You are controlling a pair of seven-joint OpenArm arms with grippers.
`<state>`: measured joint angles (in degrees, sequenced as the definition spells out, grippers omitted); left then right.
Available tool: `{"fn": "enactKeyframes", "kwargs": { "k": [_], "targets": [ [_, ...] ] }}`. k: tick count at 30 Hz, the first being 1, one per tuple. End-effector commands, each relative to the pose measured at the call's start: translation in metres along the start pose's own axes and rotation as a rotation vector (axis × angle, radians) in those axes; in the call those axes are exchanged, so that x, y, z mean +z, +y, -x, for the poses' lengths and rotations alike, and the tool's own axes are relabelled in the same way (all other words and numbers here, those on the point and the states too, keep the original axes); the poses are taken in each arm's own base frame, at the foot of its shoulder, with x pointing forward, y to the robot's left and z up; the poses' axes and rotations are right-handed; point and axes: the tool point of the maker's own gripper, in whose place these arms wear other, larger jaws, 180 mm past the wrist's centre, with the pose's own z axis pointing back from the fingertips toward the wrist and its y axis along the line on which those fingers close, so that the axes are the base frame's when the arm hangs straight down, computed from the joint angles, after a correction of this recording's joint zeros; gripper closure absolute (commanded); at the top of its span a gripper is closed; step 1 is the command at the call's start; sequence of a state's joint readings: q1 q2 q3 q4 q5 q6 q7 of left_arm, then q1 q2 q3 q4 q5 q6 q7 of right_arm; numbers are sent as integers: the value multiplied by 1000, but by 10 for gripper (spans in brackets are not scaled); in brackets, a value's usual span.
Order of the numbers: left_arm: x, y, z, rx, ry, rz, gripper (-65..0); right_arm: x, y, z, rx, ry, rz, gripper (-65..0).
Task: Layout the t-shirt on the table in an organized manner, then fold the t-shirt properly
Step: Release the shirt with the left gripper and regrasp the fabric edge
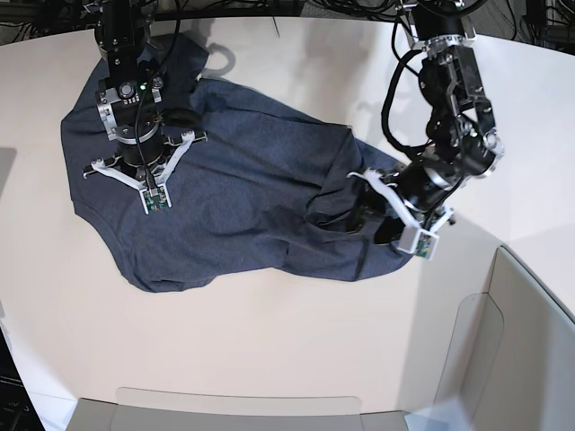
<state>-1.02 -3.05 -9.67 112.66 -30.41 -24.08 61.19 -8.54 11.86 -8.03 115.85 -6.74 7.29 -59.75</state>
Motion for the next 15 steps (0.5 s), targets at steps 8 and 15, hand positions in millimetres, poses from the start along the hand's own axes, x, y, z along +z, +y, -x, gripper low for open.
{"fn": "enactKeyframes", "kwargs": {
  "k": [8, 15],
  "targets": [
    [26, 69, 77, 209, 105, -178, -273, 2, -7, -11, 2, -42, 20, 0],
    [28, 102, 113, 311, 156, -227, -273, 2, -6, -12, 3, -44, 18, 0]
  ]
}}
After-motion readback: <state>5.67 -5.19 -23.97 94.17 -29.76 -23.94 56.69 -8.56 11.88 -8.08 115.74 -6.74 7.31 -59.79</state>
